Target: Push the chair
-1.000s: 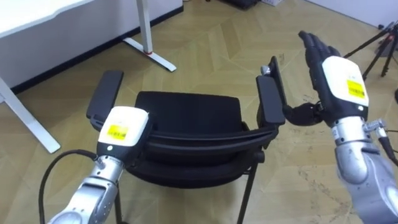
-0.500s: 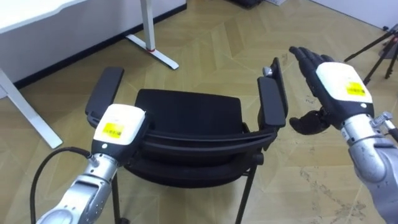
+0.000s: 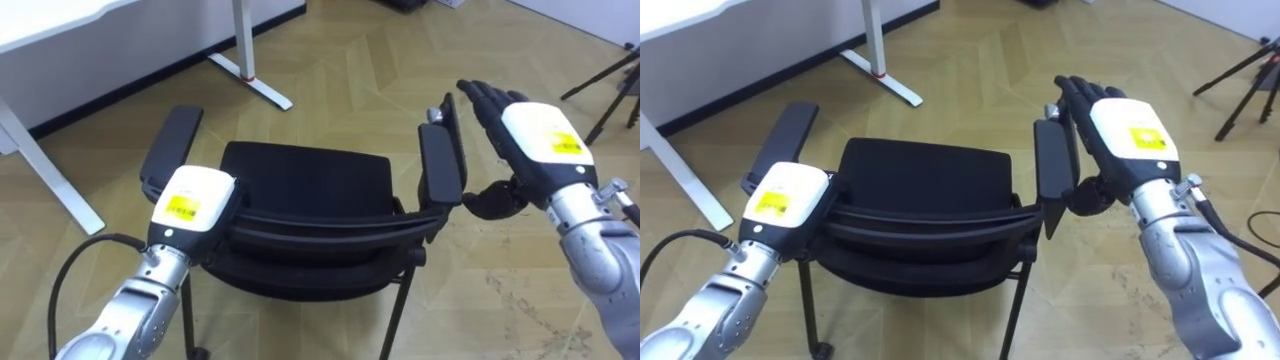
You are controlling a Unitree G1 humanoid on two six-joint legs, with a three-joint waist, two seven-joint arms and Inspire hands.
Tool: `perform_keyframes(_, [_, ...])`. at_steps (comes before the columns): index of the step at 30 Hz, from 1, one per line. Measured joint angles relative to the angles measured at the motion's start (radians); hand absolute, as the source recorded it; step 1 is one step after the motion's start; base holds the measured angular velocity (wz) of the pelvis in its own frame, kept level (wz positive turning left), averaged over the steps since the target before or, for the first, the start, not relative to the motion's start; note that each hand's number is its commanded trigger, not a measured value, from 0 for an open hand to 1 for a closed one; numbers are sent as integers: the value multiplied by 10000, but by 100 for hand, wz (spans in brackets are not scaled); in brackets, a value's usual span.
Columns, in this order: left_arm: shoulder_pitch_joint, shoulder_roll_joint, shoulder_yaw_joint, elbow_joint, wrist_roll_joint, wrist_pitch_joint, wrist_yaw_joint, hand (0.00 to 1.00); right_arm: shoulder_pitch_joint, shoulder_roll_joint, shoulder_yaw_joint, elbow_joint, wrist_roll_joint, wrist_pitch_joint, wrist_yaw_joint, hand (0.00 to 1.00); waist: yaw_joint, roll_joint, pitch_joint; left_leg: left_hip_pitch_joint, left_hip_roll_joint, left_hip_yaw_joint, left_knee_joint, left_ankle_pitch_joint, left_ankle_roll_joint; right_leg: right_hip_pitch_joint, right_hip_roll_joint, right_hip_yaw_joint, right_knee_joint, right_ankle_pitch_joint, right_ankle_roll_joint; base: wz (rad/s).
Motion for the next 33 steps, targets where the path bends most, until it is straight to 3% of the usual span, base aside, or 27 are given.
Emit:
perform_keyframes(11, [-45, 38, -4, 63, -5, -65, 8, 100, 1, -2, 1495, -402, -691, 3, 1515, 0, -14, -6, 4, 0, -2, -3, 8, 0, 0, 12, -1, -3, -1, 0, 0, 0])
perform_keyframes(33, [-263, -18, -168, 210, -11, -268, 65, 100, 17, 271, 1760, -615, -764, 20, 2017, 0, 264, 107, 17, -69, 0, -92, 10, 0, 0, -8, -17, -151, -26, 0, 0, 1])
